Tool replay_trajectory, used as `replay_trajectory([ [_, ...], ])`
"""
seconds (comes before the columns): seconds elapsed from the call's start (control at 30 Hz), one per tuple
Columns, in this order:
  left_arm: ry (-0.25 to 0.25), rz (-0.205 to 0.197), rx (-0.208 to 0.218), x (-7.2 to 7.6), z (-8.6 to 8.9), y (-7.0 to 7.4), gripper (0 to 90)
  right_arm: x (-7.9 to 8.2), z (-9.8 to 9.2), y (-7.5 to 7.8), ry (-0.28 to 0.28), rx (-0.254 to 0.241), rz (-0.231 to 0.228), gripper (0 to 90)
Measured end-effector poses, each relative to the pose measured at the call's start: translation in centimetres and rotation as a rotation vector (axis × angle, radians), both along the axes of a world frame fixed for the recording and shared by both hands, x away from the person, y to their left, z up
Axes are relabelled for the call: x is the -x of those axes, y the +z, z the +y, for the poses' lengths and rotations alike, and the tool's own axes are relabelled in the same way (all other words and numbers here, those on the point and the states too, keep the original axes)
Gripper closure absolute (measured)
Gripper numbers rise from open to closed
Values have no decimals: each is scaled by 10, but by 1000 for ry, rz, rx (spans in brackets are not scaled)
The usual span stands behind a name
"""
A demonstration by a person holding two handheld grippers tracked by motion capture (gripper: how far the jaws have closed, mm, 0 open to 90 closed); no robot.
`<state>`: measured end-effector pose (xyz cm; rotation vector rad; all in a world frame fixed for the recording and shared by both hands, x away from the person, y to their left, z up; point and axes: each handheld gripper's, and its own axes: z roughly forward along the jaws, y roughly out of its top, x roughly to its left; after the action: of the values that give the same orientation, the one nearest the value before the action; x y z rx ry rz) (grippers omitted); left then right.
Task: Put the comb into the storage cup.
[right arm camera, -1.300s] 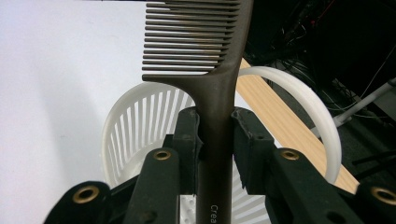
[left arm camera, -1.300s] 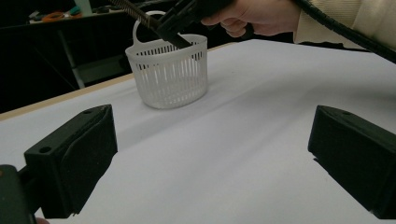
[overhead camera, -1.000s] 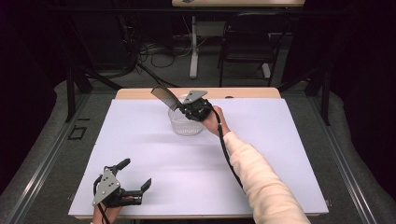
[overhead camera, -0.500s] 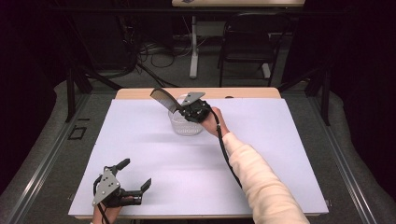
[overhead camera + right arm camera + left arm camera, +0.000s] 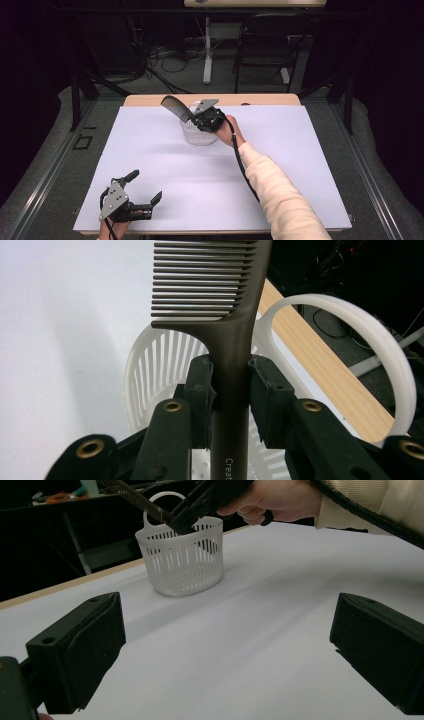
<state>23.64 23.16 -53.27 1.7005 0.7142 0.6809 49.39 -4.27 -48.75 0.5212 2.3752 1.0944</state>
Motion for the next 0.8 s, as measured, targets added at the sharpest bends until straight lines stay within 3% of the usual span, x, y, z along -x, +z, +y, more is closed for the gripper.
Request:
replay_trajectory([
  [0.57, 1, -3, -1, 0, 0, 0, 13, 1, 2, -2, -20, 27, 27, 708],
  [0.8, 1, -4, -3, 0, 0, 1, 14, 2, 0, 0, -28, 3, 49, 582],
])
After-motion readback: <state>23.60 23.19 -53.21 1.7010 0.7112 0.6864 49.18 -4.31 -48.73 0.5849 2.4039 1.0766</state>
